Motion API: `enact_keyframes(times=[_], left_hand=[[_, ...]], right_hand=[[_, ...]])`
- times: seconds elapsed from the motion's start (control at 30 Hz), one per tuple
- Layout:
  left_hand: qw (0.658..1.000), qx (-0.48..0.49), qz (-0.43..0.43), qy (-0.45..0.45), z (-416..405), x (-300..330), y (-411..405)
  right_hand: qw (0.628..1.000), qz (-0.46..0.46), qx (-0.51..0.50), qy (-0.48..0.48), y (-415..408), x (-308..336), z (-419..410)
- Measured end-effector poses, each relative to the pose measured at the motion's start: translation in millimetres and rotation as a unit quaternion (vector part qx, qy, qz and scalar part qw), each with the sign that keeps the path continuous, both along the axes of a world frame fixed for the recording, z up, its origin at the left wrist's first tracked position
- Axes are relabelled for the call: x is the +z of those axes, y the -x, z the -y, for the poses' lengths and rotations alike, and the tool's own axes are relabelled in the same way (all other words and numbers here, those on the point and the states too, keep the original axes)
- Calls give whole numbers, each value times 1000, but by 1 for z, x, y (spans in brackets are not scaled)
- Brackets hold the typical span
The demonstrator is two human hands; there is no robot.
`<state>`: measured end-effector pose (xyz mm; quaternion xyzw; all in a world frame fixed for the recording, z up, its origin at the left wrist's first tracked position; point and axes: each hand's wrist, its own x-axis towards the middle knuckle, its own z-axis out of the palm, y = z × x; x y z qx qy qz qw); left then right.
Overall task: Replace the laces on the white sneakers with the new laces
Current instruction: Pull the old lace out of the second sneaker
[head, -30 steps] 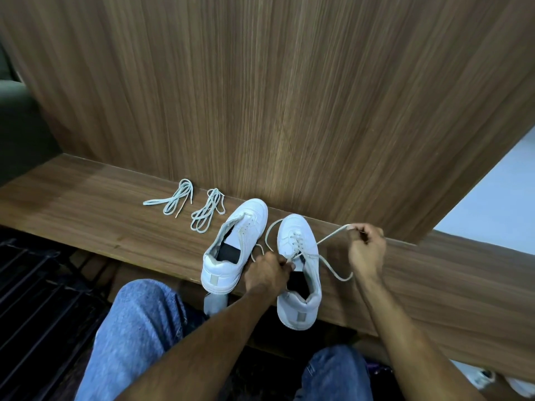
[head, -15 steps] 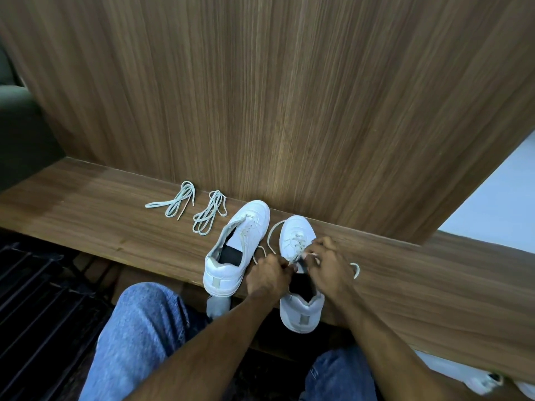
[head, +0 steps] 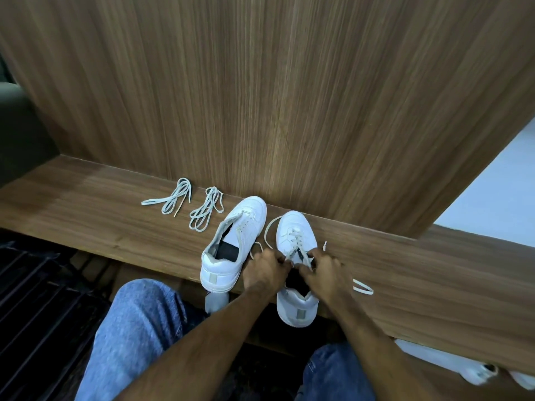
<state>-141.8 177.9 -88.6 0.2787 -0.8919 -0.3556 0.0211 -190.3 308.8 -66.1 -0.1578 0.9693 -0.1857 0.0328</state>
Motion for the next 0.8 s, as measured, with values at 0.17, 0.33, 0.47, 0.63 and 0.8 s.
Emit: enact_keyframes(times=[0.17,0.33,0.47,0.63,0.8], left_hand=[[998,28,-33,-54,6,0,-5],[983,86,-56,-150,11,-4,-7],[982,75,-49,-163,13,4,-9],[992,-69,-58,93,0,13,-4],[933,-194,-43,301,-12,12,13]], right_hand=[[995,18,-65,70,8,-6,-2],[970,97,-134,178,19,-5,-10],[969,112,-125,179,16,-7,-10],[986,64,-98,119,-1,-10,-10],[992,40,-82,92,-11,-6,-9]])
